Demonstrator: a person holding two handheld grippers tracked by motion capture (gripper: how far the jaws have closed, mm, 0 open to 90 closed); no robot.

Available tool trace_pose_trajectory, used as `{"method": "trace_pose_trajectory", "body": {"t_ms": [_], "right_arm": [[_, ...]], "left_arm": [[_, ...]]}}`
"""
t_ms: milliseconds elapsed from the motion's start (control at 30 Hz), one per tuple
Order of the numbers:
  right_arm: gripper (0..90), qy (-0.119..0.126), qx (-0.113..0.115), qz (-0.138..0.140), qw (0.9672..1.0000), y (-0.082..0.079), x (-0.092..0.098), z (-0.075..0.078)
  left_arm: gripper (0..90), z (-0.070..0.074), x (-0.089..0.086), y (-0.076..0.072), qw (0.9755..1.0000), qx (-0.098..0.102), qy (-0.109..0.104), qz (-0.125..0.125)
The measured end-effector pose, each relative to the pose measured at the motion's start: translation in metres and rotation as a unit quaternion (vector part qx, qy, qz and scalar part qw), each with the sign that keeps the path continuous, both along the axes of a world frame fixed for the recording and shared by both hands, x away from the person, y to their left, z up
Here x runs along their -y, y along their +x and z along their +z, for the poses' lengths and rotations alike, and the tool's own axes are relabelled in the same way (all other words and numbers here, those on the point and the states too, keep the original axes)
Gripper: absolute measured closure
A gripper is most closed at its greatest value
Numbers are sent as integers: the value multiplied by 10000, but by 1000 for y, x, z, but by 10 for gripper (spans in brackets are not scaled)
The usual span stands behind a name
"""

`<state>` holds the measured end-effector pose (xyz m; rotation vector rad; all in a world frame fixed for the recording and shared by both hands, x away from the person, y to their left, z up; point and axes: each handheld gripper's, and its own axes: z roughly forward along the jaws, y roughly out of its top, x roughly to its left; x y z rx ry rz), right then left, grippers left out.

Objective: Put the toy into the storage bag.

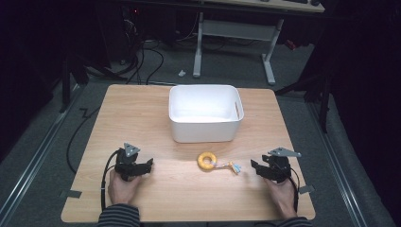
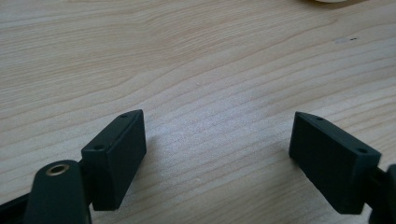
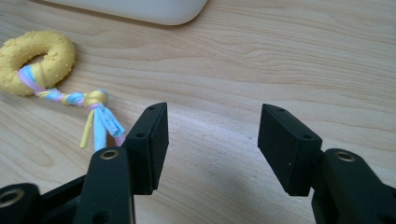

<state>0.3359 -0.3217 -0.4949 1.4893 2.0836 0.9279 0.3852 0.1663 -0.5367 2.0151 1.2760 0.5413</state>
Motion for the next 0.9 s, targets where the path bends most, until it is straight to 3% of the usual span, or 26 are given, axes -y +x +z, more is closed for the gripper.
{"method": "trace_pose_trajectory", "body": {"t_ms": [567, 900], "right_arm": [[449, -120, 2, 428, 9990, 8, -20, 15], [452, -189, 17, 772, 9968, 15, -39, 24]], "left_arm": [[170, 0, 0, 0, 10000, -18, -15, -25], [154, 0, 1, 0, 10000, -24, 11, -47]]}}
